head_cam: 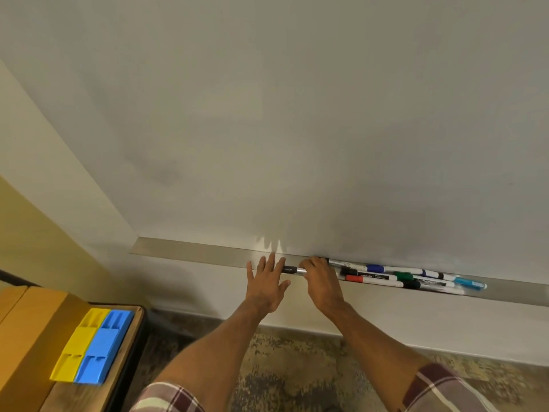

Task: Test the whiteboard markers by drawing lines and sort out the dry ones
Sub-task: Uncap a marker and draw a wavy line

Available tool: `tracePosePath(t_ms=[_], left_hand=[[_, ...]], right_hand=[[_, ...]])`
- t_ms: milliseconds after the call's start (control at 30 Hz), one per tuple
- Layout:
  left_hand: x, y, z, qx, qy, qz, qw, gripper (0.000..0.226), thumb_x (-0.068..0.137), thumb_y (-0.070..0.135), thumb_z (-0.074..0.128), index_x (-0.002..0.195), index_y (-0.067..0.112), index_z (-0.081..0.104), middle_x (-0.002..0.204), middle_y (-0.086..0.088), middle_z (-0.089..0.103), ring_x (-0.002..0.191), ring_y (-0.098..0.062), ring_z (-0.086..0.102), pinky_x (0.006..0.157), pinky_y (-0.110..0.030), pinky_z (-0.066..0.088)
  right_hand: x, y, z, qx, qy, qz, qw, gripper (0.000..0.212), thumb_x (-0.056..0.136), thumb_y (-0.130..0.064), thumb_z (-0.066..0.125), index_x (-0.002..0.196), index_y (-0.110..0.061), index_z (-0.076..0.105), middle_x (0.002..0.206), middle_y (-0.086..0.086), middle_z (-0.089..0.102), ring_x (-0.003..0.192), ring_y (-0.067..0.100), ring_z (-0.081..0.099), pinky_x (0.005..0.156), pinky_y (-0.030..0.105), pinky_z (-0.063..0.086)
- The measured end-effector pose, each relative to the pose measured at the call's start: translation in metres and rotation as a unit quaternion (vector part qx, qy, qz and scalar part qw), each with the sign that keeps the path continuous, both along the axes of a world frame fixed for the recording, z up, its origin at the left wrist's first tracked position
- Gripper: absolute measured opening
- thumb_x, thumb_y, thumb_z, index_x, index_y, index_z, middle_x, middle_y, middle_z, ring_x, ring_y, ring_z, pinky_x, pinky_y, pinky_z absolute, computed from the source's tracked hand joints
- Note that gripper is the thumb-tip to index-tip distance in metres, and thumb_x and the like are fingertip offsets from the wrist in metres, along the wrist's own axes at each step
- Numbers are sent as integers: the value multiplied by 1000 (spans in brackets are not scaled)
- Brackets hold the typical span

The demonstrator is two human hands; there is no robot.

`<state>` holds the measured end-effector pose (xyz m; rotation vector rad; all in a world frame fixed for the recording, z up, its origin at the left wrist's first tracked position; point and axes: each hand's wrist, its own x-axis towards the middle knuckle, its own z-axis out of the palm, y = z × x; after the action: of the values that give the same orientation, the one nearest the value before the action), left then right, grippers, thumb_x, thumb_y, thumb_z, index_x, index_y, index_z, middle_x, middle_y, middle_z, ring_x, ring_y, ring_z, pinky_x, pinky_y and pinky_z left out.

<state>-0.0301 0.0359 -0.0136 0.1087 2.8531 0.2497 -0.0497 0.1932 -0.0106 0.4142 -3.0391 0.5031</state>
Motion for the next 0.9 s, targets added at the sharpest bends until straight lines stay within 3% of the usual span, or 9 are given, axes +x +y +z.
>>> tracePosePath(t_ms=[167, 300, 433, 533, 633, 767, 900], left_hand=[[-8, 4, 20, 36, 43, -13, 998, 43, 106, 37, 29, 146, 23, 35, 156, 3, 32, 147, -20, 20, 119, -53, -4], [-10, 8, 30, 76, 64, -46, 994, 28, 106, 35, 33, 124, 27, 53, 126, 7, 60, 128, -14, 46, 118, -48, -6], [-9, 16, 43, 71, 84, -104, 988, 36, 105, 41, 30, 126, 32, 57, 126, 6, 62, 127, -12, 48, 120, -46, -6], [-9, 28, 48, 59, 106, -136, 983, 36, 105, 42, 30, 126, 33, 58, 124, 6, 64, 123, -12, 52, 119, -44, -7], [-10, 37, 52, 37, 130, -153, 979, 33, 105, 42, 31, 121, 31, 59, 116, 6, 68, 115, -12, 57, 117, -39, -9], [-9, 48, 71, -13, 165, -212, 963, 34, 106, 36, 31, 122, 23, 57, 115, 2, 68, 114, -18, 57, 119, -42, -5], [-9, 64, 91, -55, 189, -232, 953, 30, 106, 28, 34, 123, 19, 57, 113, -2, 69, 115, -20, 55, 119, -44, -2]], right_hand=[[4, 7, 15, -19, 38, 23, 999, 33, 85, 2, 60, 114, -14, 63, 110, 4, 61, 103, 21, 54, 87, 30, 44], [9, 15, 26, -25, 56, 40, 997, 29, 85, -2, 62, 112, -13, 64, 107, 4, 62, 100, 21, 55, 88, 32, 46], [14, 24, 38, -71, 32, 58, 995, 28, 90, -20, 60, 117, -13, 62, 114, 5, 63, 104, 20, 56, 94, 33, 43], [13, 36, 49, -81, -10, 71, 994, 28, 93, -30, 57, 113, -12, 64, 111, 6, 67, 100, 22, 60, 90, 32, 45], [13, 50, 62, -37, -53, 73, 995, 31, 97, -32, 48, 117, -11, 61, 113, 8, 65, 100, 25, 60, 86, 34, 46], [15, 66, 72, 26, -44, 95, 994, 33, 101, -32, 40, 127, -17, 51, 117, 5, 62, 100, 22, 60, 80, 24, 40], [12, 84, 84, 41, -26, 96, 994, 36, 101, -40, 35, 123, -19, 53, 107, 6, 66, 90, 24, 63, 77, 32, 46]])
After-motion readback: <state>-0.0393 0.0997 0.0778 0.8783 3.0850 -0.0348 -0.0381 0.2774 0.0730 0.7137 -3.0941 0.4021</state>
